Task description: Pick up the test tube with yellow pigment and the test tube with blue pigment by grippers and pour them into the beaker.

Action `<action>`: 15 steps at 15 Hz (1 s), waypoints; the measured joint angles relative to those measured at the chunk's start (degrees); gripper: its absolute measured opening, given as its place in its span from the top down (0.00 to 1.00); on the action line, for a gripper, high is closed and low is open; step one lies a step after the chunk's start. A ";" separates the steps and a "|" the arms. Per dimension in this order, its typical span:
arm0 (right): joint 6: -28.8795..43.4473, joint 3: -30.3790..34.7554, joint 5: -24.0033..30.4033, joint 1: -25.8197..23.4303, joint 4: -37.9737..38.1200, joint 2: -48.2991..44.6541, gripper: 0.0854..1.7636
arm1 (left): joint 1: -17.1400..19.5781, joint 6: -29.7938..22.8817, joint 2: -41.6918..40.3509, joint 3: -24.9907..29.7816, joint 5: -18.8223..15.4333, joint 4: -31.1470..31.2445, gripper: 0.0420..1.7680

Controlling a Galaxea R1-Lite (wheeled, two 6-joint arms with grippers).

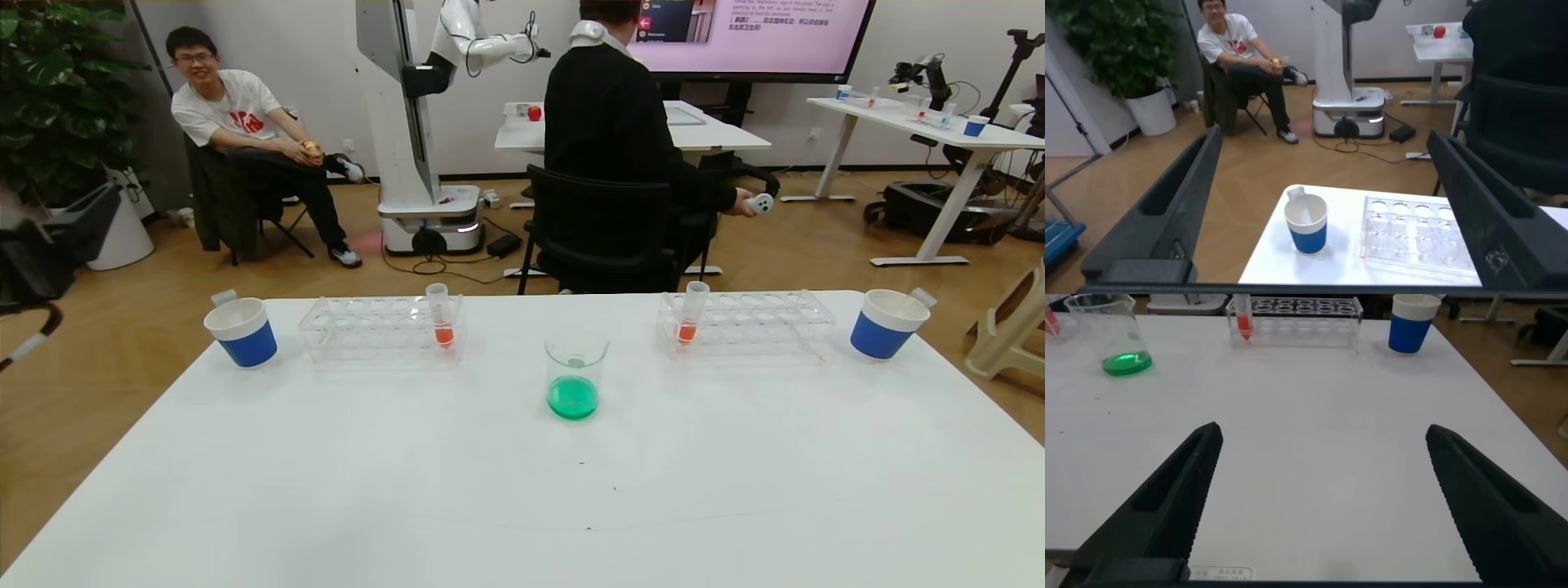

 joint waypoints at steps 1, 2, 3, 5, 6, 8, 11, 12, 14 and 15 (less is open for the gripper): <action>-0.02 0.00 -0.01 0.00 -0.02 0.00 0.02 | 2.12 -0.41 -3.49 2.55 -2.05 0.02 0.02; -0.02 0.00 -0.01 0.00 -0.02 0.00 0.02 | 3.85 -1.13 -7.38 5.27 -4.50 0.29 0.02; -0.02 0.00 -0.01 0.00 0.00 0.00 0.02 | 4.90 -1.77 -11.11 7.28 -6.73 1.57 0.02; 0.00 0.00 -0.01 0.00 0.00 0.00 0.02 | 5.86 -4.39 -19.01 9.22 -11.11 8.63 0.02; 0.00 0.00 0.00 0.00 0.00 0.00 0.02 | 5.95 -5.68 -22.76 9.24 -13.30 13.18 0.02; 0.00 0.00 -0.01 0.00 0.00 0.00 0.02 | 5.90 -7.17 -30.67 8.22 -17.41 21.83 0.02; 0.00 0.00 -0.01 0.00 0.00 0.00 0.02 | 1.16 -7.55 -41.34 4.85 -20.75 35.83 0.02; 0.00 0.00 -0.04 0.00 0.00 0.00 0.02 | -1.77 -7.13 -44.31 3.51 -20.92 40.19 0.02; 0.00 0.00 -0.01 0.00 0.00 0.00 0.02 | -5.18 -5.42 -49.60 1.90 -19.64 44.84 0.02; -0.02 0.00 -0.01 -0.02 0.00 0.00 0.02 | -5.42 -4.91 -51.83 2.12 -18.30 45.23 0.02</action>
